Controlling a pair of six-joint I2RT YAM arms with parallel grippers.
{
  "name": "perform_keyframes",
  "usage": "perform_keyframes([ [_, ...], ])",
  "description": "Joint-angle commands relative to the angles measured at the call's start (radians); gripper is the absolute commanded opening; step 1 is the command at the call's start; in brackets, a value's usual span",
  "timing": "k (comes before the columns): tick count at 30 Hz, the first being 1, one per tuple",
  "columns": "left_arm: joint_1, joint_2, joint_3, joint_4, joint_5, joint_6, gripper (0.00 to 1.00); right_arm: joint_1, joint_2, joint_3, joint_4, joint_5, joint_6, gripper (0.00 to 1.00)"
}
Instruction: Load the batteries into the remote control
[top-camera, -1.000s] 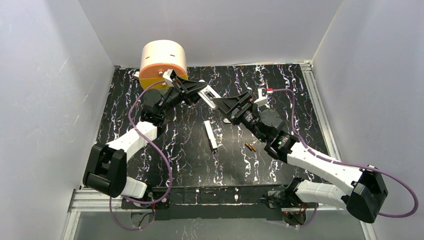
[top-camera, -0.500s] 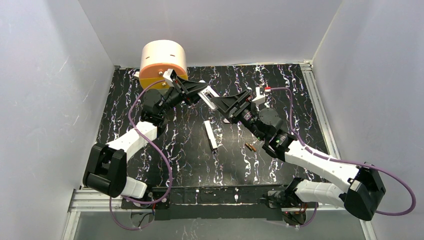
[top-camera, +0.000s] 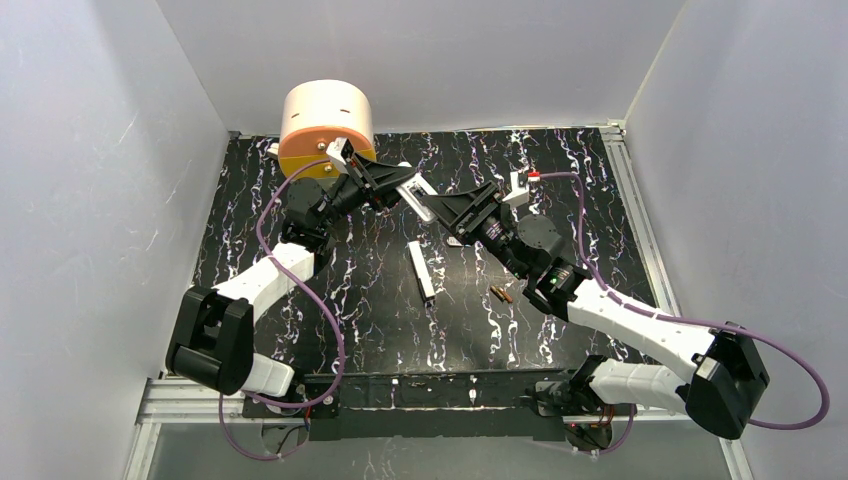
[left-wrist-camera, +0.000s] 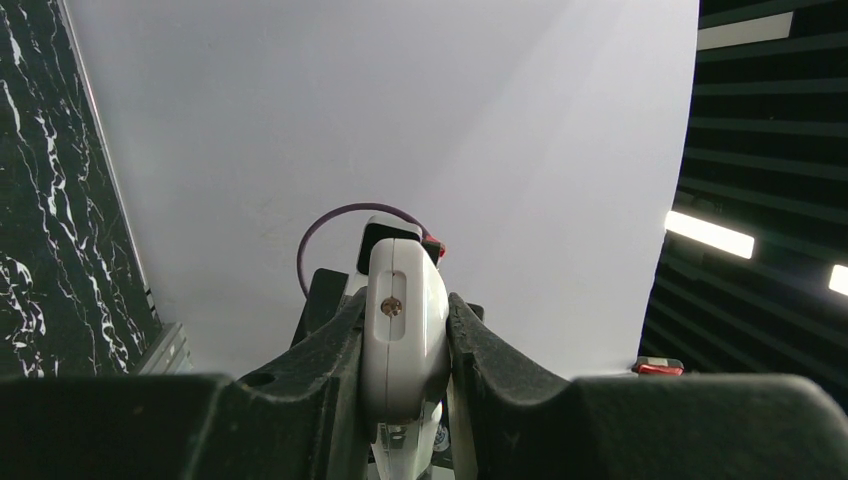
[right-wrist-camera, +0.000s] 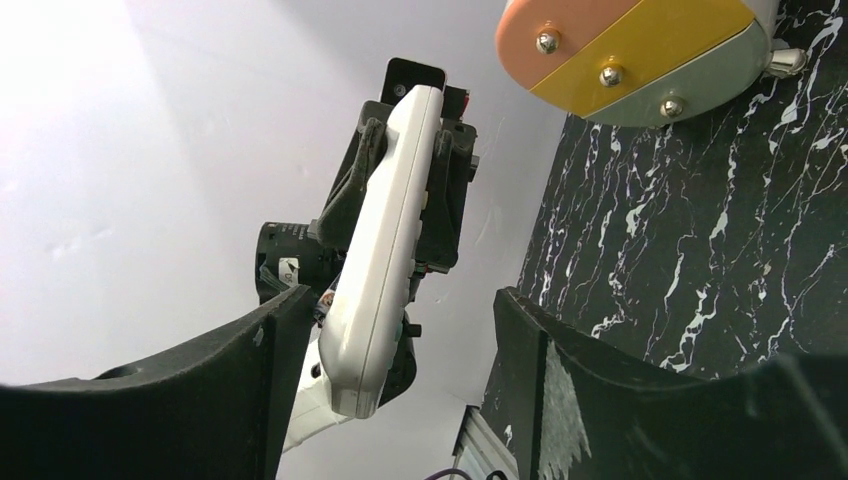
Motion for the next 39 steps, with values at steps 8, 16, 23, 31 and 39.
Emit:
perform_keyframes([
  [8,0.001,-0.03,0.038,0.048,0.024,0.002,0.0,-0.005,0.051,0.067,-0.083,0.035,-0.108,0.67],
  [16,0.0,-0.048,0.019,0.044,0.027,0.019,0.0,-0.004,0.098,0.13,-0.188,0.017,-0.107,0.51],
  [23,0.0,-0.093,0.023,-0.033,0.019,0.146,0.0,-0.006,0.076,0.157,-0.295,0.037,-0.117,0.35],
  [31,0.0,-0.118,0.044,-0.106,0.032,0.238,0.0,-0.014,0.038,0.11,-0.161,-0.044,-0.117,0.8],
  [39,0.004,-0.15,0.05,-0.208,0.087,0.402,0.0,-0.03,-0.035,0.072,-0.088,-0.157,-0.228,0.82],
])
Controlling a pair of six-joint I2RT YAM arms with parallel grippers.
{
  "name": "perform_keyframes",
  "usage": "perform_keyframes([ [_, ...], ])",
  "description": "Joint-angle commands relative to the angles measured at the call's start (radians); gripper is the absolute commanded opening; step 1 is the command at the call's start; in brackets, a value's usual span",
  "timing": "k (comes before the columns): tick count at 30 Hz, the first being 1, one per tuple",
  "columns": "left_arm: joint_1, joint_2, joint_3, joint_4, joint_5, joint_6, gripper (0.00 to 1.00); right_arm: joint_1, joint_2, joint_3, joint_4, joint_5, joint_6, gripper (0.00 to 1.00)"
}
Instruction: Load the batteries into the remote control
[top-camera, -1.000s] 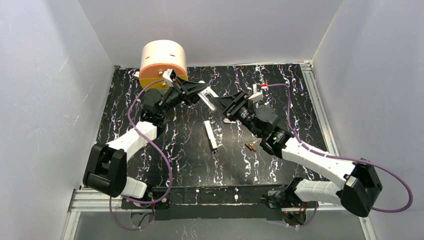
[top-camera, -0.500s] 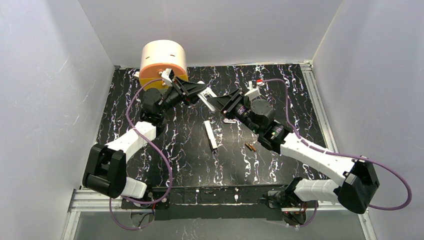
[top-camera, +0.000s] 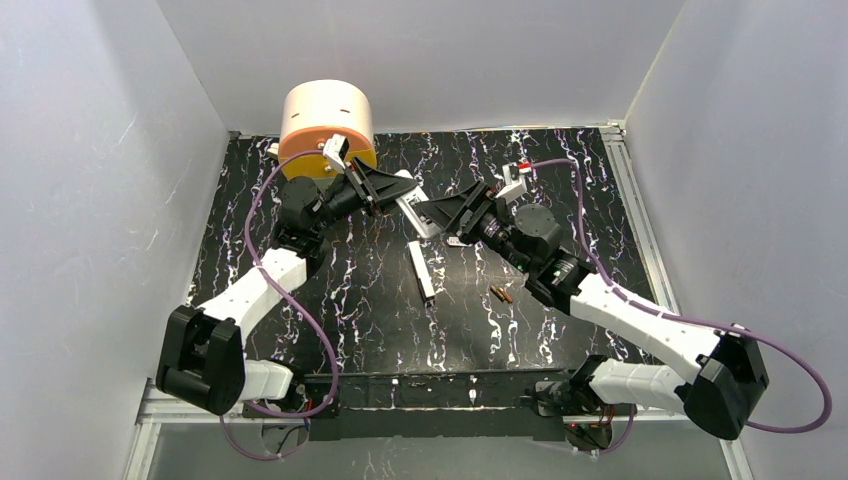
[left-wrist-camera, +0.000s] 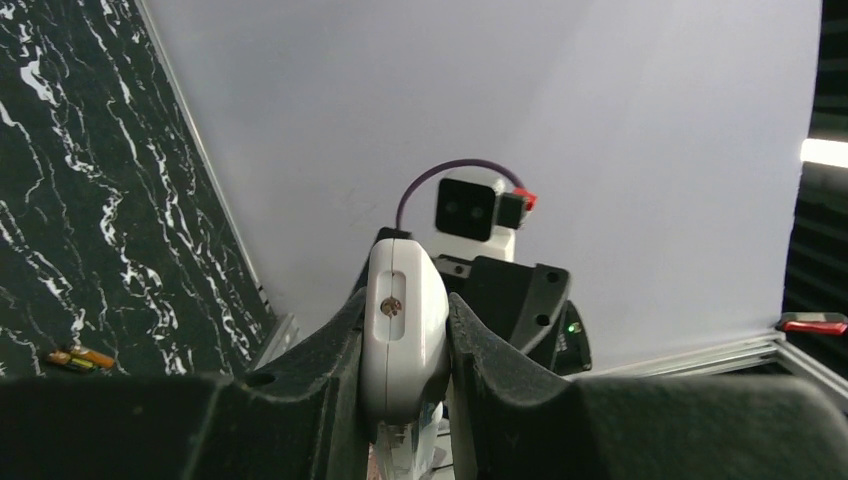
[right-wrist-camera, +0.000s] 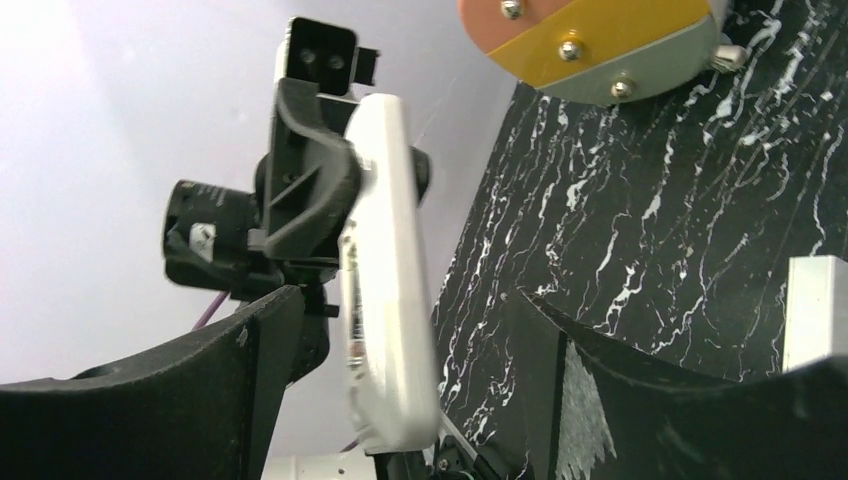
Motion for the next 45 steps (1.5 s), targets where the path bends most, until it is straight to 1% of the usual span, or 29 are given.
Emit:
perform_keyframes([
  [1,0.003,-0.057,0.05,-0.047,0.062,0.119,0.0,-0.011,-0.053,0.001,0.073,-0.104,-0.105,0.81],
  [5,0.007,-0.054,0.067,-0.058,0.099,0.141,0.0,-0.013,-0.063,-0.001,0.033,-0.184,-0.173,0.76],
  [11,0.009,-0.051,0.091,-0.063,0.145,0.157,0.0,-0.02,-0.073,-0.021,0.013,-0.23,-0.2,0.59],
  [13,0.01,-0.05,0.097,-0.064,0.155,0.159,0.0,-0.021,-0.065,-0.017,0.004,-0.237,-0.2,0.52],
  [16,0.011,-0.05,0.101,-0.064,0.162,0.162,0.0,-0.025,-0.052,-0.015,-0.007,-0.232,-0.188,0.45],
  [19,0.011,-0.053,0.102,-0.064,0.169,0.167,0.0,-0.029,-0.035,-0.002,-0.055,-0.21,-0.172,0.38],
  [23,0.01,-0.06,0.102,-0.064,0.175,0.178,0.0,-0.038,-0.015,0.005,-0.101,-0.198,-0.152,0.3],
  [25,0.011,-0.062,0.102,-0.066,0.177,0.184,0.0,-0.04,-0.01,0.009,-0.112,-0.196,-0.15,0.3],
  [27,0.01,-0.065,0.101,-0.071,0.177,0.195,0.0,-0.042,-0.009,0.014,-0.115,-0.199,-0.151,0.3],
  [28,0.01,-0.069,0.099,-0.074,0.175,0.201,0.0,-0.043,-0.012,0.015,-0.109,-0.205,-0.151,0.32],
  [29,0.01,-0.072,0.099,-0.079,0.177,0.209,0.0,-0.045,-0.015,0.014,-0.091,-0.22,-0.155,0.4],
  [30,0.011,-0.074,0.098,-0.08,0.179,0.217,0.0,-0.046,-0.02,0.01,-0.068,-0.237,-0.158,0.54],
  [31,0.01,-0.077,0.097,-0.08,0.183,0.225,0.0,-0.046,-0.027,0.005,-0.044,-0.25,-0.161,0.66],
  [32,0.01,-0.082,0.097,-0.08,0.188,0.235,0.0,-0.047,-0.036,-0.002,-0.022,-0.263,-0.162,0.75],
  [33,0.01,-0.086,0.098,-0.079,0.194,0.248,0.0,-0.049,-0.044,-0.011,0.008,-0.28,-0.165,0.8],
  [34,0.01,-0.091,0.1,-0.08,0.205,0.263,0.0,-0.054,-0.05,-0.02,0.043,-0.308,-0.169,0.84],
  [37,0.01,-0.102,0.109,-0.079,0.25,0.309,0.0,-0.071,-0.043,-0.029,0.144,-0.435,-0.173,0.87],
  [40,0.011,-0.106,0.119,-0.08,0.318,0.338,0.0,-0.076,0.001,0.005,0.172,-0.576,-0.199,0.87],
  [42,0.011,-0.108,0.121,-0.079,0.345,0.351,0.0,-0.076,0.033,0.036,0.174,-0.676,-0.218,0.86],
  [45,0.01,-0.115,0.127,-0.079,0.374,0.362,0.0,-0.075,0.068,0.072,0.162,-0.76,-0.245,0.81],
])
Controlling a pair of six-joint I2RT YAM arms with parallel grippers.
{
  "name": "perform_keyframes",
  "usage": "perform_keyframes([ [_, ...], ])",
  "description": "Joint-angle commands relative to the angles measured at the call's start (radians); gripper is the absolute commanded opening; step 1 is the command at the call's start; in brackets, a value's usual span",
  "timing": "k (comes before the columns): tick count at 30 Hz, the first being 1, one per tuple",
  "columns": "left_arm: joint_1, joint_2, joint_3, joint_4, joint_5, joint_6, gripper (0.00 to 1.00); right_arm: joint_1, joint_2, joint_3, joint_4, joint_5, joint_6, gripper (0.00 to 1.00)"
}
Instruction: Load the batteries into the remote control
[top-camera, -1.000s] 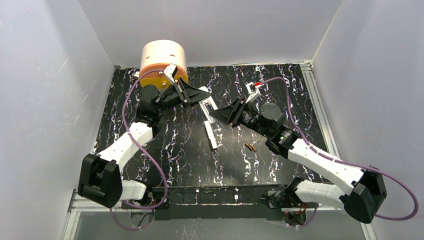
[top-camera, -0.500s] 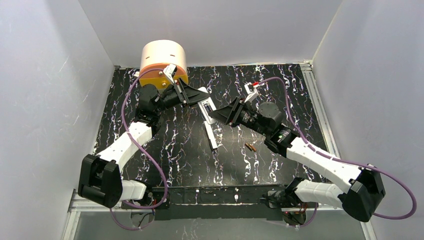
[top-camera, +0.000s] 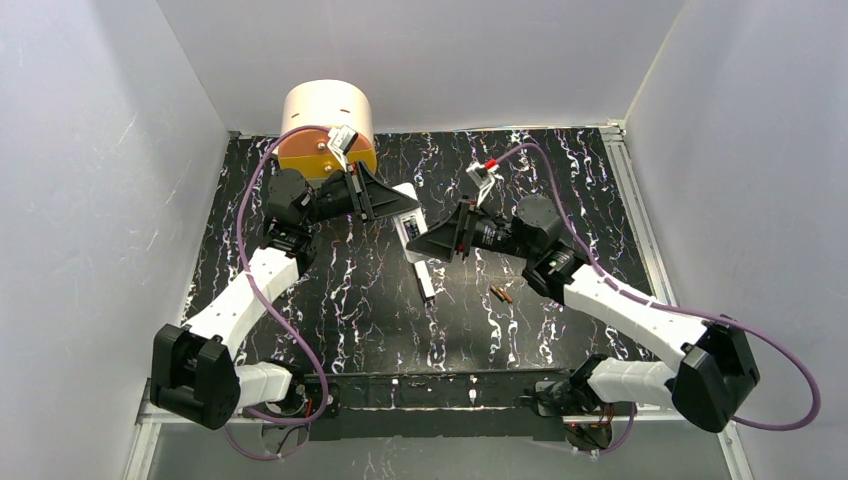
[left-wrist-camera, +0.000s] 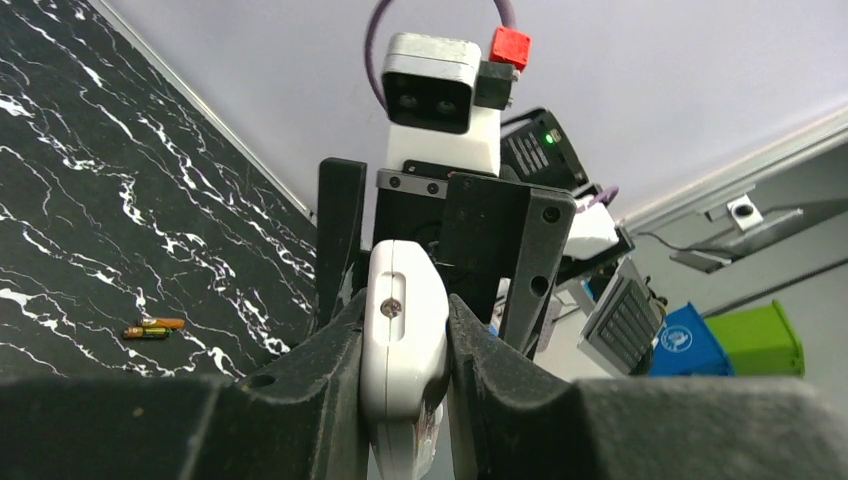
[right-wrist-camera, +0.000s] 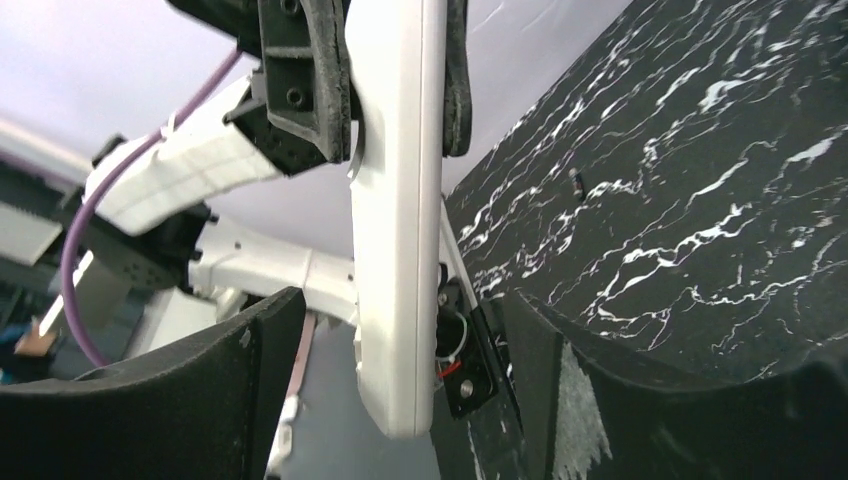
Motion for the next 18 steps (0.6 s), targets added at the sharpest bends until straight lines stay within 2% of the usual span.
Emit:
perform_keyframes([
  [1,-0.002,-0.047,0.047,0.021,0.089,0.048,0.0,-0.002,0.052,0.091,0.051,-0.224,-0.066,0.77],
  [6,-0.002,-0.057,0.053,0.017,0.093,0.052,0.02,-0.001,0.084,0.118,0.027,-0.238,-0.082,0.51],
  [9,-0.001,-0.068,0.053,0.002,0.093,0.064,0.05,-0.001,0.097,0.117,0.04,-0.229,-0.07,0.29],
  [13,-0.001,-0.081,0.052,-0.026,0.088,0.09,0.17,-0.004,0.112,0.106,0.077,-0.238,-0.047,0.2],
  [16,0.002,-0.095,0.05,-0.048,0.076,0.105,0.28,-0.007,0.121,0.102,0.09,-0.253,-0.043,0.19],
  [18,0.011,-0.105,0.047,-0.057,0.066,0.108,0.31,-0.012,0.124,0.099,0.1,-0.268,-0.04,0.19],
])
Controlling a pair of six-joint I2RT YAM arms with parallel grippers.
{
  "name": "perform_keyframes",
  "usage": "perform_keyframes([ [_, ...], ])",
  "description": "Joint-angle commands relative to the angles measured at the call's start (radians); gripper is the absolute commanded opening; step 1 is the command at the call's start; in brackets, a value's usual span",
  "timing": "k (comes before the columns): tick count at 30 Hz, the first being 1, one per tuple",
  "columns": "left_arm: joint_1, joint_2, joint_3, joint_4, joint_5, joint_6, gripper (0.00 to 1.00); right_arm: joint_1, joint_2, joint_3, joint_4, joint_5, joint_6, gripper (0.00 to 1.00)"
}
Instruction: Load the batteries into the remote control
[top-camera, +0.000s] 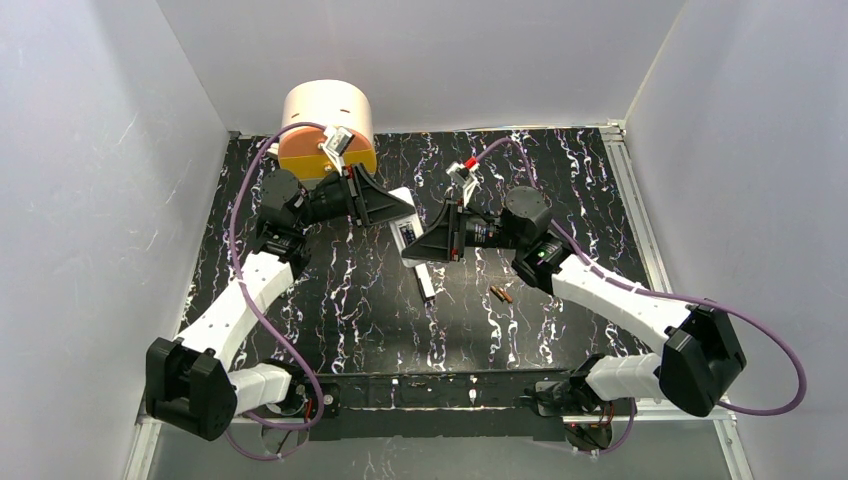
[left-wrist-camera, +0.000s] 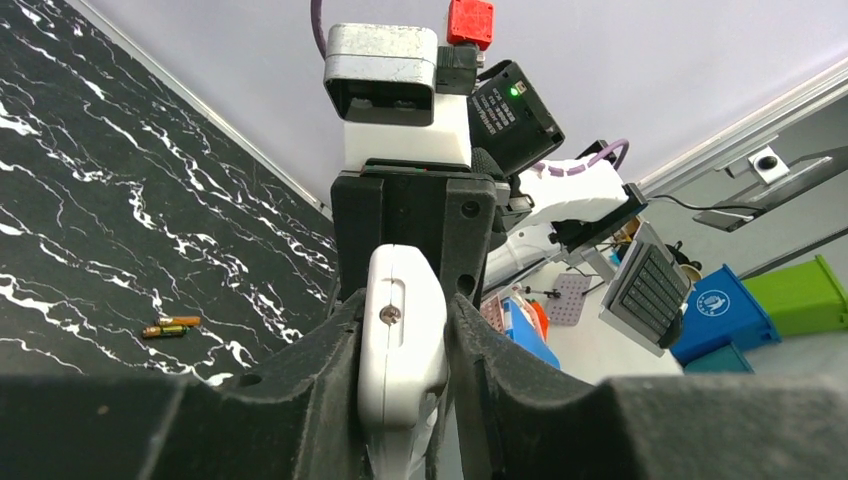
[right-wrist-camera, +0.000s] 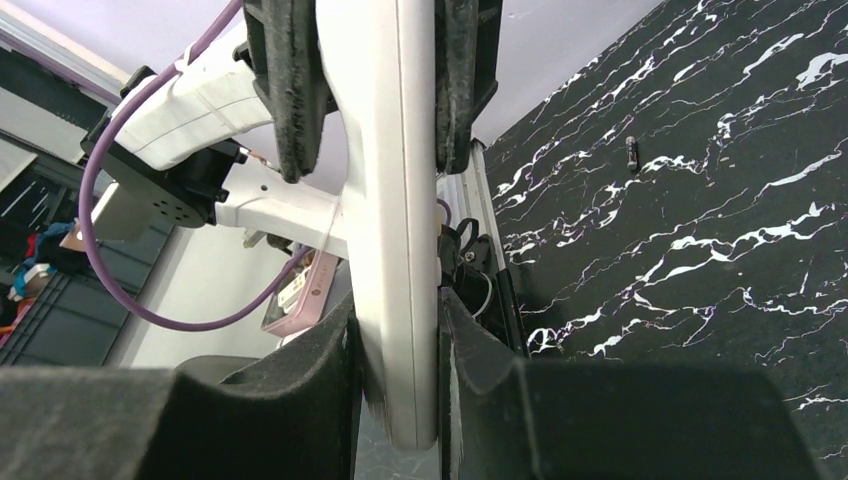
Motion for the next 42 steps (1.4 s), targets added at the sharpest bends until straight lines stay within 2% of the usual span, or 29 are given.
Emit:
perform_keyframes([
  [1,0.017,-0.058,0.031,-0.02,0.0,0.016,0.32,-0.015,0.015,0.025,0.066,-0.045,-0.006,0.19],
  [7,0.043,-0.065,0.016,-0.042,0.032,0.018,0.34,-0.028,0.037,0.051,0.019,-0.154,-0.044,0.19],
  [9,0.043,-0.064,-0.001,-0.05,0.041,0.018,0.31,-0.029,0.051,0.075,-0.029,-0.2,-0.081,0.19],
  [12,0.043,-0.057,-0.012,-0.069,0.082,0.019,0.24,-0.029,0.07,0.13,-0.192,-0.236,-0.205,0.19],
  [16,0.043,-0.053,-0.003,-0.178,0.147,0.082,0.24,-0.029,0.092,0.212,-0.415,-0.25,-0.358,0.19],
  [18,0.043,-0.06,0.0,-0.254,0.162,0.137,0.2,-0.029,0.102,0.228,-0.461,-0.25,-0.392,0.19],
  [21,0.043,-0.077,-0.001,-0.342,0.172,0.207,0.05,-0.03,0.125,0.242,-0.495,-0.25,-0.409,0.2],
  [22,0.043,-0.08,0.002,-0.379,0.171,0.232,0.0,-0.03,0.132,0.243,-0.498,-0.244,-0.41,0.23],
  [23,0.043,-0.085,0.005,-0.405,0.162,0.26,0.0,-0.03,0.133,0.243,-0.499,-0.229,-0.41,0.32],
  [25,0.045,-0.095,0.011,-0.468,0.114,0.304,0.0,-0.034,0.122,0.237,-0.502,-0.162,-0.408,0.63],
  [27,0.044,-0.1,0.018,-0.525,0.037,0.343,0.0,-0.043,0.099,0.213,-0.486,-0.072,-0.393,0.87],
  [29,0.046,-0.104,0.029,-0.6,-0.057,0.381,0.0,-0.058,0.075,0.173,-0.458,-0.007,-0.362,0.95],
  [32,0.049,-0.103,0.048,-0.732,-0.213,0.435,0.0,-0.093,0.043,0.122,-0.394,0.034,-0.301,0.97],
  [37,0.105,-0.107,0.015,-0.806,-0.401,0.4,0.0,-0.164,-0.01,0.072,-0.396,0.156,-0.285,0.95],
  [39,0.135,-0.119,-0.003,-0.861,-0.504,0.397,0.0,-0.199,-0.002,0.087,-0.467,0.275,-0.268,0.91],
  [42,0.148,-0.148,-0.021,-0.91,-0.596,0.418,0.0,-0.21,0.072,0.193,-0.72,0.584,-0.204,0.8],
])
